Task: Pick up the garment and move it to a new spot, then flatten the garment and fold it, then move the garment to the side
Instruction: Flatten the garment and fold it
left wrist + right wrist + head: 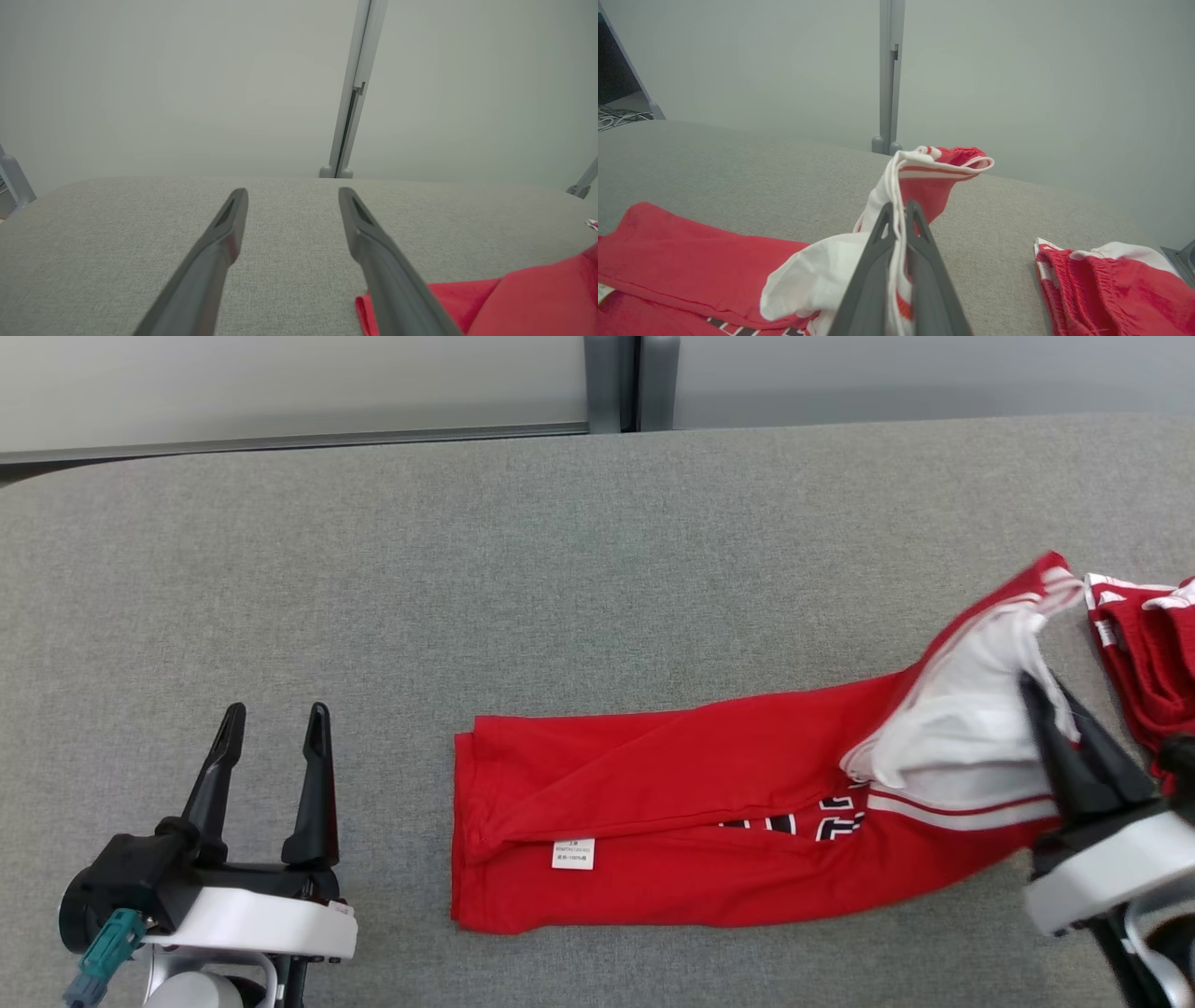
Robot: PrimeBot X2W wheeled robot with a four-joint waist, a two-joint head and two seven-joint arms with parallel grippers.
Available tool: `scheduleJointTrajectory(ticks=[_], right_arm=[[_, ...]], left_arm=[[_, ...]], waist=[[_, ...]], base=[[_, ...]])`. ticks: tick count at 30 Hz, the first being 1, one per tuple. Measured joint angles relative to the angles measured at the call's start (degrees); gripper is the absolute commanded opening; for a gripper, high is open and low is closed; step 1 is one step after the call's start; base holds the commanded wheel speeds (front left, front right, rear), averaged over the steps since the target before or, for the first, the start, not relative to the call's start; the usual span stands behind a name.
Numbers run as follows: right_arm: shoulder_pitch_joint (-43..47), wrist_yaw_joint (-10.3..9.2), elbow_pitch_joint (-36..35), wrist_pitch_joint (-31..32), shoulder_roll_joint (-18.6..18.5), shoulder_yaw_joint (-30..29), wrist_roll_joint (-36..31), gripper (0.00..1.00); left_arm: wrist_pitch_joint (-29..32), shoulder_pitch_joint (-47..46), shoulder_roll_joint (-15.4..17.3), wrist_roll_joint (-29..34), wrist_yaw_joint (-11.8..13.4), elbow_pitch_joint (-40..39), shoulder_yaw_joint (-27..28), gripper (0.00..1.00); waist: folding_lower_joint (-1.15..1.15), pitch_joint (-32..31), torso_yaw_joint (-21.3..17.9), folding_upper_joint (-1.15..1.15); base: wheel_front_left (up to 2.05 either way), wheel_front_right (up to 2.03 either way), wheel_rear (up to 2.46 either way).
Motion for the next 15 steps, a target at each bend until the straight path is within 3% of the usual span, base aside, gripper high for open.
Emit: scheduleJointTrajectory(ticks=[4, 7, 11, 15], right_arm=[[-3.9, 0.00, -4.7, 3.5, 3.1, 8.5, -0.2, 0.00], [-7.3, -0.01, -3.8, 4.0, 7.8, 14.6, 1.5, 0.00], [-10.3, -0.01, 2.6, 2.6, 15.7, 24.2, 4.7, 0.00], [-12.7, 0.00, 11.2, -0.5, 18.5, 31.3, 8.1, 0.00]], left_arm=[[-0.1, 0.2, -0.1, 0.1, 0.0, 0.0, -0.1, 1.00], [-0.1, 0.2, -0.2, 0.2, 0.0, 0.0, -0.1, 1.00], [-0.1, -0.3, -0.6, 0.2, -0.3, 0.3, -0.6, 1.00], [-0.1, -1.1, -1.1, 0.2, -0.8, 0.8, -1.4, 1.00]], waist=[[0.00, -0.8, 0.2, 0.00], [0.00, -0.9, 0.7, 0.00], [0.00, -0.7, 1.8, 0.00], [0.00, 0.0, 3.2, 0.00]], base=[[0.00, 0.00, 0.00], [0.00, 0.00, 0.00], [0.00, 0.00, 0.00], [0.00, 0.00, 0.00]])
